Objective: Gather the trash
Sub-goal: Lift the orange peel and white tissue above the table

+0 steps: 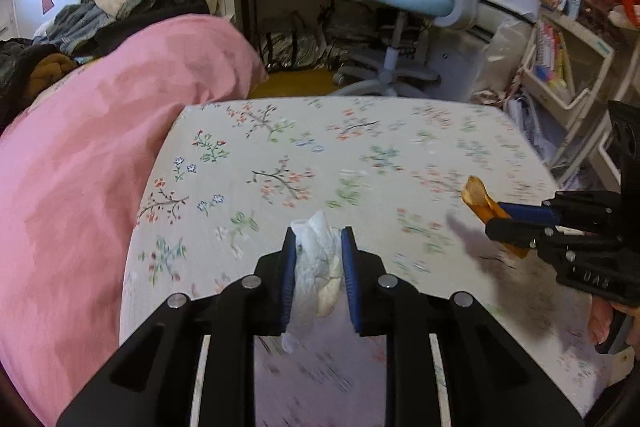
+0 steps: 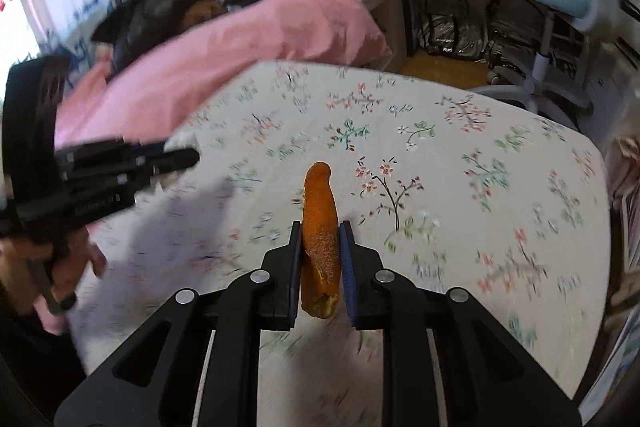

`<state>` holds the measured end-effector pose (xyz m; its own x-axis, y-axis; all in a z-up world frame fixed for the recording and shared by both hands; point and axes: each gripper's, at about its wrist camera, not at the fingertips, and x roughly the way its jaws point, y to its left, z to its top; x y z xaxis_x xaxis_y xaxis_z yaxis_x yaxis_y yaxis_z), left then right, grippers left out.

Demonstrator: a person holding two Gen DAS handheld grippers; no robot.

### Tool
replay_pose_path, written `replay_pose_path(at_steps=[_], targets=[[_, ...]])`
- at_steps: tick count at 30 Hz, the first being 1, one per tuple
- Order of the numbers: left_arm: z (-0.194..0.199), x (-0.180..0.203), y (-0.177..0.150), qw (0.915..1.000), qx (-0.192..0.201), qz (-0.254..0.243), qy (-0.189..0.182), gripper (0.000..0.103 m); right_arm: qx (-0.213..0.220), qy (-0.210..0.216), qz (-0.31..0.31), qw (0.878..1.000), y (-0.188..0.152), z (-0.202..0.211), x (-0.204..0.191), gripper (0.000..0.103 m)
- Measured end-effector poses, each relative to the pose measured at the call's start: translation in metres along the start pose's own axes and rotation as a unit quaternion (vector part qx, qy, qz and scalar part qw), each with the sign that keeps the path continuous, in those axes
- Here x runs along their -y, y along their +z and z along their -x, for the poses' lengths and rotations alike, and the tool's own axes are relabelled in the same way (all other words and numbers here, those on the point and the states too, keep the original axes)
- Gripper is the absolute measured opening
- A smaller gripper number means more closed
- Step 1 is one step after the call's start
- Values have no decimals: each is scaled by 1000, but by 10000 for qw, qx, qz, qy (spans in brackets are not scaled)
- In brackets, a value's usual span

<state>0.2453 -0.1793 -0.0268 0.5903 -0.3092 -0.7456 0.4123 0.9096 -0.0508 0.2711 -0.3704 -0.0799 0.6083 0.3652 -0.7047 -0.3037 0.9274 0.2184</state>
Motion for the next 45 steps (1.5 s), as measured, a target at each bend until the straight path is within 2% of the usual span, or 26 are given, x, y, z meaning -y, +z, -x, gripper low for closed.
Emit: replay_pose_path(at_steps=[6,8,10,15,16,17,21,23,24,28,30,35,37,38,40,45], targets=[[32,-1,-13,9996,264,-67,108,22,363,298,-480,9977,-30,64,-4,17],[32,-12,-13,9992,328,41,220,26,465,412,-615,9962,-38,82,-4,17],[25,-27,-10,9989,334,197,262,34,561,497,-699,9947,-42,94,-4,17],[9,-49,-1,9979,213,587,159,35,423,449,-502,9968,-47,91,-9,17],[10,-49,-1,9980,235,575,106,27,389,425,-448,9973,-47,89,-10,17],[9,-47,0,9985,201,502,95,25,339,410,-385,9978,-45,85,-11,17],[6,-49,-4,9991,64,304,291,25,268,459,-365,9979,-38,70,-10,17],[-4,-59,-7,9985,-93,386,383,40,249,482,-331,9980,-34,66,-13,17],[-7,-62,-9,9981,-127,409,445,54,232,495,-316,9980,-33,62,-13,17],[-18,-64,-16,9979,-323,378,408,64,86,451,-91,9989,-33,53,-24,17],[-23,-55,-19,9972,-368,81,639,67,14,446,-28,9990,-36,49,-28,17],[-40,-47,-28,9945,-655,-187,794,65,-101,452,-8,9989,-39,41,-31,17],[-37,-44,-29,9962,-576,-198,627,42,-120,449,1,9989,-40,40,-31,17],[-35,-43,-29,9962,-593,-220,602,35,-126,448,4,9989,-40,39,-31,17],[-31,-35,-30,9951,-587,-386,691,27,-137,462,-15,9988,-39,38,-32,17],[-8,-25,-34,9978,-447,-255,415,26,-85,602,-202,9979,-38,39,-29,17]])
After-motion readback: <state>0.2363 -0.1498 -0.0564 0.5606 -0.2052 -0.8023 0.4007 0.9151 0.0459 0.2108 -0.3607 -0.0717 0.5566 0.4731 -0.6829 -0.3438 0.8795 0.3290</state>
